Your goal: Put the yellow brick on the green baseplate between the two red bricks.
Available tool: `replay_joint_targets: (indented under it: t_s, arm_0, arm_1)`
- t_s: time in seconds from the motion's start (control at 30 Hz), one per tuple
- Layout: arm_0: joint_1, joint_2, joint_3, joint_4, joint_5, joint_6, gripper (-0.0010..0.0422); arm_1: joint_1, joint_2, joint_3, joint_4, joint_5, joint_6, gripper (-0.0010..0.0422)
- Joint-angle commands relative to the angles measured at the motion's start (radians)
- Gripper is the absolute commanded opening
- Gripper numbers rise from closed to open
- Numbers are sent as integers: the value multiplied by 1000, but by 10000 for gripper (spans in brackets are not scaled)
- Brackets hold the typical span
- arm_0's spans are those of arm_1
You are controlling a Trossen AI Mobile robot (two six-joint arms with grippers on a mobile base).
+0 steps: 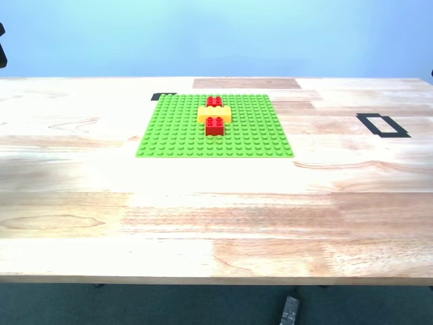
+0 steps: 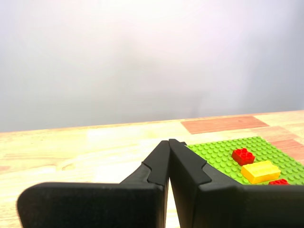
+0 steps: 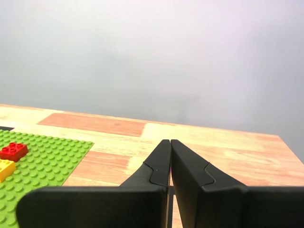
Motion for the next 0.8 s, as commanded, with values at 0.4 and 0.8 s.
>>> replay_joint_targets:
  t_s: [0.4, 0.8]
  arm_0:
    - [0, 0, 0, -1, 0, 2, 0]
    - [0, 0, 0, -1, 0, 3, 0]
  arm_1:
    - [0, 40, 1, -1, 2, 0, 0]
    - [0, 86, 5, 2, 2, 0, 0]
